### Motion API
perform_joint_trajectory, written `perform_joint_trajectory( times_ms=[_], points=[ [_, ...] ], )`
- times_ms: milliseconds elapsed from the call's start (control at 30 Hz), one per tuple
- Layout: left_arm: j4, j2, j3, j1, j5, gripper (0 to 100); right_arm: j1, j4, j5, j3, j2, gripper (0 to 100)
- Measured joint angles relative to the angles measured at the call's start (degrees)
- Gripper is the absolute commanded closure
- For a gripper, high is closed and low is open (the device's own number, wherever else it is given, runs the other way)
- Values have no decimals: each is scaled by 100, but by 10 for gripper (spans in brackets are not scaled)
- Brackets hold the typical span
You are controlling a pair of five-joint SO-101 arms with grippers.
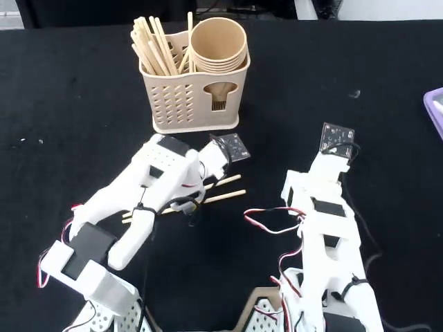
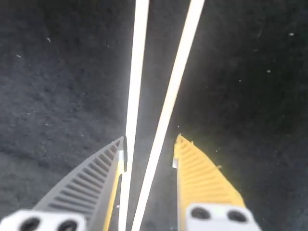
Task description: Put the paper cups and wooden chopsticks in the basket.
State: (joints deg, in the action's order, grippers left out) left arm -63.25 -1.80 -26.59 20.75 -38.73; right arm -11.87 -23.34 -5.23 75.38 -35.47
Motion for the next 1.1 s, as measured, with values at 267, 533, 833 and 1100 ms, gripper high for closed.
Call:
perform_joint_trajectory(
  times_ms=[267, 533, 833, 1100],
  points=[
    [607, 0, -246, -88, 0, 828, 0, 0, 0, 0, 0, 839],
    [624, -422, -167, -193, 0, 831, 0, 0, 0, 0, 0, 839],
    [352, -888, 176, -62, -9, 971, 0, 0, 0, 0, 0, 839],
    [-404, -659, 457, -44, 0, 970, 0, 0, 0, 0, 0, 839]
  ],
)
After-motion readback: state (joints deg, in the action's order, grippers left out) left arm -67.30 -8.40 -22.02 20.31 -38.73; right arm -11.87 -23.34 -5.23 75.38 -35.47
